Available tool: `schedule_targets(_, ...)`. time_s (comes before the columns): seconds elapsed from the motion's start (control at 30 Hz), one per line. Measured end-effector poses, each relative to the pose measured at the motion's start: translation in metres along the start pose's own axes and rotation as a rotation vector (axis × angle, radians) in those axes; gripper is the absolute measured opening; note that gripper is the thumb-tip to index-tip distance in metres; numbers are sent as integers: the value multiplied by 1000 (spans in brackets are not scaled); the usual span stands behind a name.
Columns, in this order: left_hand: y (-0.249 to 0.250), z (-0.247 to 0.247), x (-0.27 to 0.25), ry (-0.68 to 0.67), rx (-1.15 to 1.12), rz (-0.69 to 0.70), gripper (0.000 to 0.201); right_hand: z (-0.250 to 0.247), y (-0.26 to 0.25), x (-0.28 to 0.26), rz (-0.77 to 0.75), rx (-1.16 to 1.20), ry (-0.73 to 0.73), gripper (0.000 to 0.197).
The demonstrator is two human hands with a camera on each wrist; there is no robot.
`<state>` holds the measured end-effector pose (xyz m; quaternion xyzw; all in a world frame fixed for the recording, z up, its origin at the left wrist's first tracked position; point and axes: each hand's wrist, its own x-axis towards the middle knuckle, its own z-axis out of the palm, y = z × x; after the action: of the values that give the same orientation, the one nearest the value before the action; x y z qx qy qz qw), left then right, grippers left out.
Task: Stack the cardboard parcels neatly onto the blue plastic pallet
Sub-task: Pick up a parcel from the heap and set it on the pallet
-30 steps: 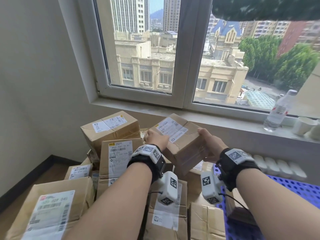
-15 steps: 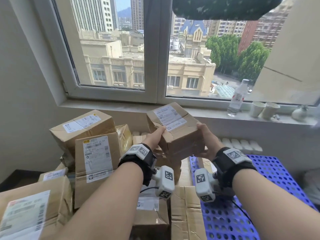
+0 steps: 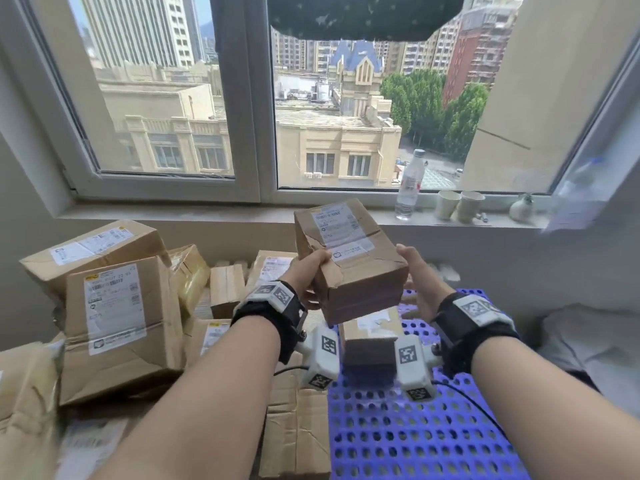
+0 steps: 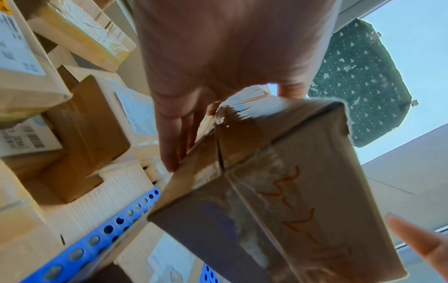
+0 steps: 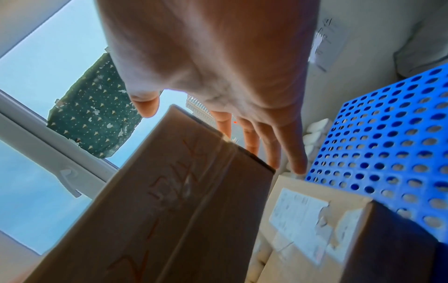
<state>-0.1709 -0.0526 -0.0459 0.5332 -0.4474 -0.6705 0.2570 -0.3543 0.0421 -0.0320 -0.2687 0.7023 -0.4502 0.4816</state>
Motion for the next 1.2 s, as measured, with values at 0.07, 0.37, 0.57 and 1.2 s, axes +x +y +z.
schedule_targets(0.07,-4,22,-4,-3,31,9,53,-25,6,-1,4,6,-7,61)
schedule_targets(0.37,-22,119,-16,-71,172,25,38,-127,37,2,-4,40,-44,57)
schedule_targets(0.57,-35,175,-14,-107,135,-1,21,-181,61,7,38,86,-142,58)
schedule_targets(1.2,-48,169,95,36,360,158,56,-190,107,114,159,104,0,35)
